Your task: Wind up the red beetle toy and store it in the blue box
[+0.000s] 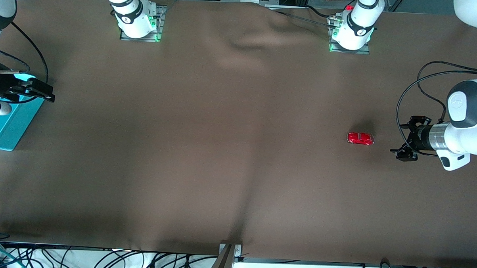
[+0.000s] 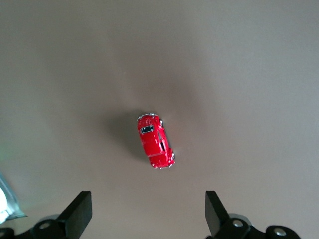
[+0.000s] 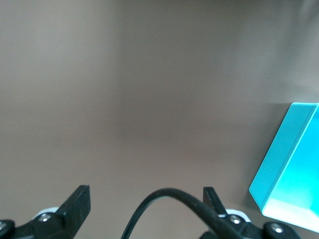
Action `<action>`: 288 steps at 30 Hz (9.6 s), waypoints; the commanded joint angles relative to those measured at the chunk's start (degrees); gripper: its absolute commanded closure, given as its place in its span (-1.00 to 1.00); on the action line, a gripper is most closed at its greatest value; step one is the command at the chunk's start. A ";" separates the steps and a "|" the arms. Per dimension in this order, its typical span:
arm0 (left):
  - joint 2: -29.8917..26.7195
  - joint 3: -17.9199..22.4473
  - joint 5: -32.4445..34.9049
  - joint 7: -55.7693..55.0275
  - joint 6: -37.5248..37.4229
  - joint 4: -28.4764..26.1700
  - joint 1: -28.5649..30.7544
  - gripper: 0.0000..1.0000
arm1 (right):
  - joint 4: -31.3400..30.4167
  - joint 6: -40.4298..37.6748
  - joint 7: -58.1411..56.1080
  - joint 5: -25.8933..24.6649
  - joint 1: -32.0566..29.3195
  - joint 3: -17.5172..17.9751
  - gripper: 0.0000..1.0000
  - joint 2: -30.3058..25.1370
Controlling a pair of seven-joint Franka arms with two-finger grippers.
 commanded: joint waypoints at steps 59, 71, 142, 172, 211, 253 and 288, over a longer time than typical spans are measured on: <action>2.00 -3.16 -1.44 -19.83 29.24 -23.14 -1.18 -1.00 | 1.20 -0.92 -0.98 1.06 -0.28 0.02 -1.00 0.21; 2.27 -3.25 -1.53 -20.10 29.32 -24.28 -1.36 -1.00 | 1.12 -0.92 -0.98 1.06 -0.28 0.02 -1.00 0.21; 7.98 -8.17 -1.70 -29.15 26.25 -15.49 -6.37 1.00 | 1.12 -0.92 -0.98 1.06 -0.19 0.02 -1.00 0.30; 9.65 -7.55 2.16 -25.38 26.51 -15.49 1.10 1.00 | 1.12 -0.92 -0.98 1.06 -0.28 0.02 -1.00 0.21; 9.48 -7.47 2.25 -15.79 26.42 -14.62 6.11 0.99 | 1.12 -0.92 -0.98 1.06 -0.28 0.02 -1.00 0.30; 7.72 -8.08 2.25 -10.18 24.06 -11.19 6.11 -0.70 | 1.12 -0.92 -0.98 1.06 -0.28 0.02 -1.00 0.21; 4.82 -7.55 3.12 36.58 -1.96 12.98 7.52 -0.94 | 1.12 -0.92 -0.98 1.06 -0.28 0.02 -1.00 0.30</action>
